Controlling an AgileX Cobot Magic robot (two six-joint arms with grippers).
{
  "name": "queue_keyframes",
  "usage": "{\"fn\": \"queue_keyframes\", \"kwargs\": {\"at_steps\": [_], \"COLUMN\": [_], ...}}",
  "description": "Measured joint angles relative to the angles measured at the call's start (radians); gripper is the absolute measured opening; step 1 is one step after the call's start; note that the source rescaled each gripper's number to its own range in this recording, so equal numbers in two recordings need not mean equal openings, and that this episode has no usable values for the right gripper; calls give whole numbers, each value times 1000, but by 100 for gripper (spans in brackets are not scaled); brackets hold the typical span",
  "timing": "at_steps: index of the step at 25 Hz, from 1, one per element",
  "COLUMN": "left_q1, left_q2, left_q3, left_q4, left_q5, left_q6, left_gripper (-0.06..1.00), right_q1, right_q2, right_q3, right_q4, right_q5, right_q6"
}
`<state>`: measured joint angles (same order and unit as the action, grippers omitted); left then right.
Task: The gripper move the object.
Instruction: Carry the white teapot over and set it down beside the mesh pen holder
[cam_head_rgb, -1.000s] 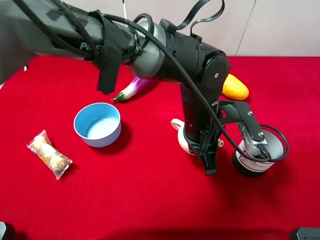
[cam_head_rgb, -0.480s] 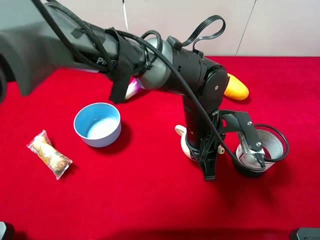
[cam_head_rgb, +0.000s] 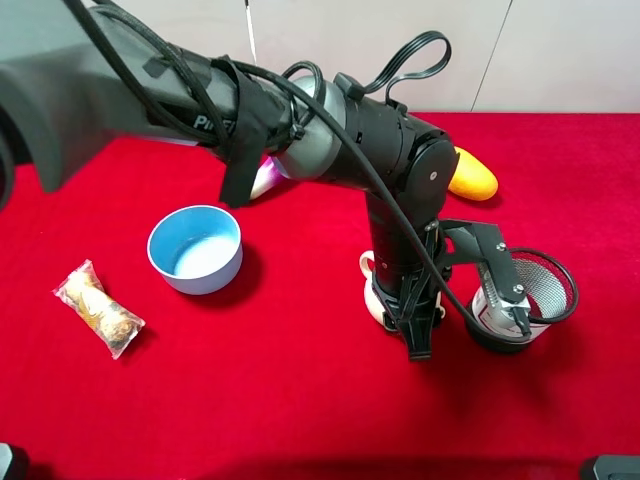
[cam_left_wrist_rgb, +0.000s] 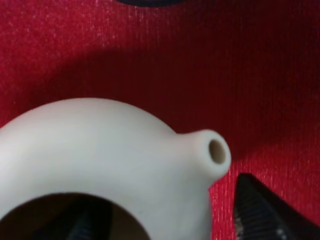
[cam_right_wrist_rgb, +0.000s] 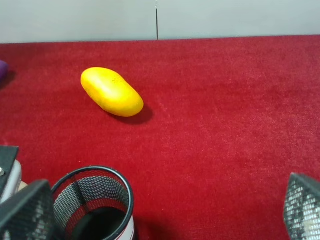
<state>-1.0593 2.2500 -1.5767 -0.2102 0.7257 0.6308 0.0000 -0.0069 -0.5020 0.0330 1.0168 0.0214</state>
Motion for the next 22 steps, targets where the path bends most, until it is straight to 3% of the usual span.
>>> {"fn": "queue_keyframes", "kwargs": {"at_steps": [5, 15, 22], "left_q1": [0, 0, 0], "left_q2": [-1, -60, -146], "left_q3": [0, 0, 0], "left_q4": [0, 0, 61], "left_q5": [0, 57, 128], "left_q6": [0, 0, -84], "left_gripper": [52, 53, 55], "right_q1": [0, 0, 0], "right_q2": [0, 0, 0], "right_q3": [0, 0, 0], "right_q4": [0, 0, 0], "right_q5": [0, 0, 0], "right_q6": [0, 0, 0]}}
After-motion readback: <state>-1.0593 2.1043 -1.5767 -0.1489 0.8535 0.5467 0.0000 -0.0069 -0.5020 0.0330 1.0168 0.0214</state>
